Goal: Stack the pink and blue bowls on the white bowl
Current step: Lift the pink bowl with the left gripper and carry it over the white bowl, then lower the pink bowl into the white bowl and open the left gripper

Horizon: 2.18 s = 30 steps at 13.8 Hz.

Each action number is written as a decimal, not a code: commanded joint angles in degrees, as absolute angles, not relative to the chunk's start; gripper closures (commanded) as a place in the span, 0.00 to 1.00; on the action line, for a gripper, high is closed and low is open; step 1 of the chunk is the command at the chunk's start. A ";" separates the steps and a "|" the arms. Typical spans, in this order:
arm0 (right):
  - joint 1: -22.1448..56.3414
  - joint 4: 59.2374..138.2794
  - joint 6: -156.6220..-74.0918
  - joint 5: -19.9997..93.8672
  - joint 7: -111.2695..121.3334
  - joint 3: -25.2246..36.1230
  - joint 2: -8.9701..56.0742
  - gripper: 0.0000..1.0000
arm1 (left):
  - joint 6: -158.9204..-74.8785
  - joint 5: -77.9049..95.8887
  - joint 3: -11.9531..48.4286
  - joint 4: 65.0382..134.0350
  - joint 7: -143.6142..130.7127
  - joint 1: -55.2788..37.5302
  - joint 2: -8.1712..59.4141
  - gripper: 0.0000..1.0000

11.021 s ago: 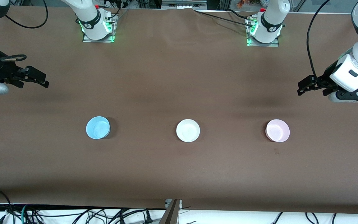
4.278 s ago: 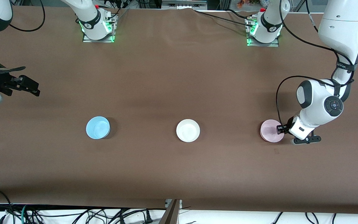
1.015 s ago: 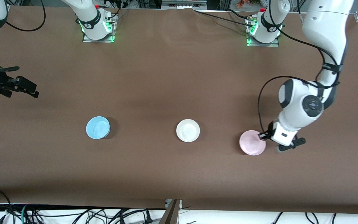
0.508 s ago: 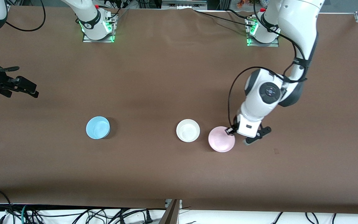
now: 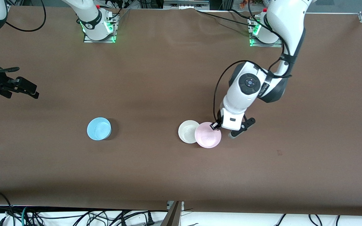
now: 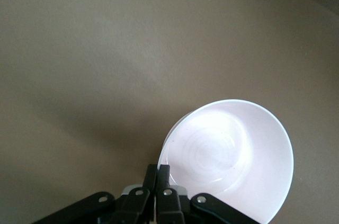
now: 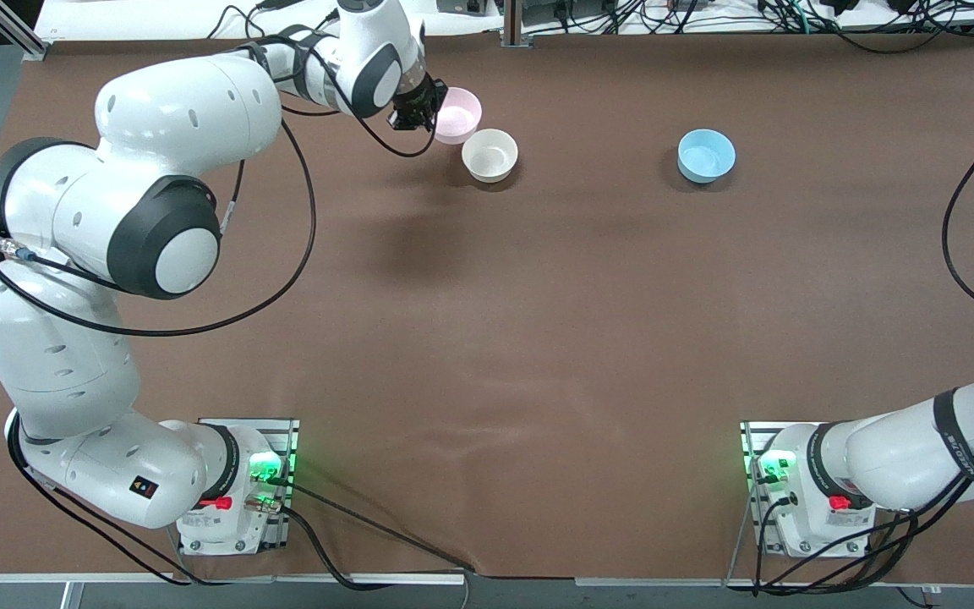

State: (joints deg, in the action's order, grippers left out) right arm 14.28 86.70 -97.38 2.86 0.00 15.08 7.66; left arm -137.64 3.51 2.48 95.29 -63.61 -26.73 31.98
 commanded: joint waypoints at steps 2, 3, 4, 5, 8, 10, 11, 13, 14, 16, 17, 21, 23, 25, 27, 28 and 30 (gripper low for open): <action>13.80 86.40 -97.30 3.96 0.44 15.03 7.56 0.00 | -140.70 4.66 1.85 94.22 -67.92 -30.23 33.92 1.00; 13.19 86.40 -97.38 3.96 0.44 15.03 7.56 0.00 | -142.02 4.66 1.85 94.22 -69.42 -31.02 34.10 1.00; 12.84 86.40 -97.38 4.04 0.53 15.03 7.56 0.00 | -142.38 4.57 1.85 94.22 -70.48 -31.81 34.45 1.00; 12.75 86.40 -97.38 4.04 0.53 15.03 7.56 0.00 | -142.38 4.57 1.76 94.31 -70.75 -32.34 34.71 1.00; 12.74 86.40 -97.38 4.04 0.44 15.03 7.82 0.00 | -142.38 4.66 1.76 94.39 -70.93 -33.40 35.24 1.00; 12.74 86.40 -97.38 4.04 0.53 15.03 7.82 0.00 | -142.38 4.66 1.85 94.92 -71.72 -33.92 35.24 1.00; 12.74 86.40 -97.38 4.04 0.53 15.03 7.82 0.00 | -142.38 4.66 1.85 95.10 -71.89 -34.01 35.16 1.00; 12.74 86.40 -97.38 4.04 0.44 15.03 7.82 0.00 | -142.38 4.66 1.85 95.36 -71.89 -34.19 35.07 1.00; 12.74 86.40 -97.38 4.04 0.53 15.03 7.82 0.00 | -142.38 4.66 1.85 95.80 -71.89 -34.36 34.81 1.00; 12.74 86.40 -97.38 4.04 0.53 15.03 7.82 0.00 | -142.38 4.57 1.85 96.15 -71.89 -34.45 34.72 1.00; 12.74 86.40 -97.38 4.04 0.53 15.03 7.82 0.00 | -142.38 4.66 1.85 96.15 -71.89 -34.45 34.80 1.00; 12.74 86.40 -97.38 4.04 0.44 15.03 7.82 0.00 | -142.47 4.57 1.85 96.33 -71.89 -34.45 35.24 1.00; 12.74 86.40 -97.38 4.04 0.44 15.03 7.82 0.00 | -143.52 4.66 1.85 96.33 -71.89 -34.37 35.59 1.00; 12.74 86.40 -97.38 4.04 0.44 15.03 7.82 0.00 | -145.01 4.57 1.85 96.33 -71.89 -34.45 36.56 1.00; 12.74 86.40 -97.38 4.04 0.53 15.03 7.82 0.00 | -146.68 4.57 1.76 96.24 -71.98 -34.45 37.35 1.00; 12.74 86.40 -97.38 4.04 0.44 15.03 7.82 0.00 | -147.12 4.57 1.76 96.24 -71.90 -34.37 37.70 1.00; 12.74 86.40 -97.47 4.04 0.44 15.03 7.82 0.00 | -147.13 4.31 1.67 96.15 -71.89 -34.10 38.06 1.00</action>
State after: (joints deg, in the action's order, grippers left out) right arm 13.12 86.70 -97.38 2.92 0.00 15.12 7.84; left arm -146.27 3.51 2.32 96.12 -71.67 -33.71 37.82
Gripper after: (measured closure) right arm 0.000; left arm 0.974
